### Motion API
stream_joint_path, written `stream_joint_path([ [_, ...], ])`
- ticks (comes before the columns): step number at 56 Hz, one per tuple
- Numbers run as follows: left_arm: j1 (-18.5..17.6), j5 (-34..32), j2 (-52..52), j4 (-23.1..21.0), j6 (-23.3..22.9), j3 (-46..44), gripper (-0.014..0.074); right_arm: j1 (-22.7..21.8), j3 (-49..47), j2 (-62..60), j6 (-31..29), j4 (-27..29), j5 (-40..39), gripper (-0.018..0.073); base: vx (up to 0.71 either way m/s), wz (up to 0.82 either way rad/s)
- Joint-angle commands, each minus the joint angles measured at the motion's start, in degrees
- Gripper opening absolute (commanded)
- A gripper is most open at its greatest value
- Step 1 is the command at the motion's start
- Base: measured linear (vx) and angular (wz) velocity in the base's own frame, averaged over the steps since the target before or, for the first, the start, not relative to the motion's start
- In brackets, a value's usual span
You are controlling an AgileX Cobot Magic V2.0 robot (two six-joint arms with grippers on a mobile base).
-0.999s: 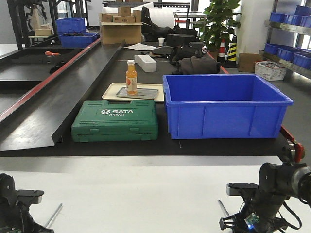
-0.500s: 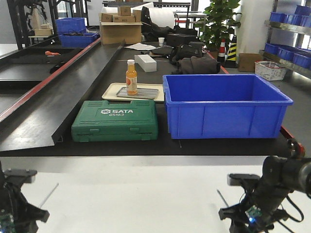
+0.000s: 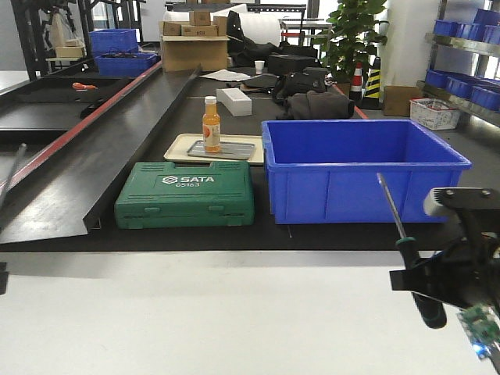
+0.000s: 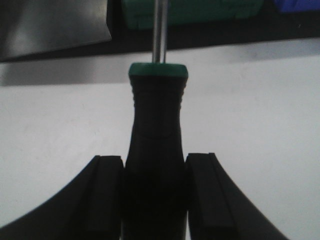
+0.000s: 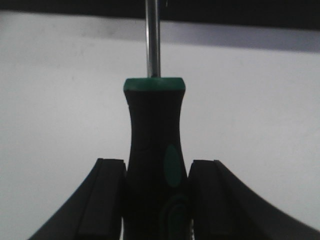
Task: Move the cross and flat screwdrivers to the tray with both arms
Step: 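Lift both screwdrivers upright off the table with both grippers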
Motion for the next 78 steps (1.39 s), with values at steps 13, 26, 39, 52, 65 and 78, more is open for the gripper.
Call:
stream_joint_path([
  [13, 0.0, -11.0, -21.2, -1.1, -1.0, 13.3, 0.0, 0.0, 11.6, -21.6, -2.7, 3.4, -13.2, -0.0008, 0.0, 0.0],
  [26, 0.0, -12.1, -23.0, -1.1, -0.9, 16.5, 0.0, 0.0, 19.3, -28.6, -3.8, 3.4, -22.6, -0.0008, 0.0, 0.0],
  [39, 0.0, -14.5, -23.0, -1.1, -0.9, 16.5, 0.0, 0.0, 20.8, -30.0, -4.0, 3.3, -23.9, -0.0008, 0.0, 0.0],
  [52, 0.0, -14.5, -23.0, -1.1, -0.9, 16.5, 0.0, 0.0, 20.8, -29.9, -4.0, 3.3, -23.5, -0.0008, 0.0, 0.0],
  [65, 0.0, -14.5, -23.0, -1.1, -0.9, 16.5, 0.0, 0.0, 20.8, -29.9, -4.0, 3.3, -23.5, -0.0008, 0.0, 0.0],
  [78, 0.0, -14.5, -23.0, -1.1, -0.9, 16.5, 0.0, 0.0, 20.8, -29.9, -4.0, 3.3, -23.5, -0.0008, 0.0, 0.0],
])
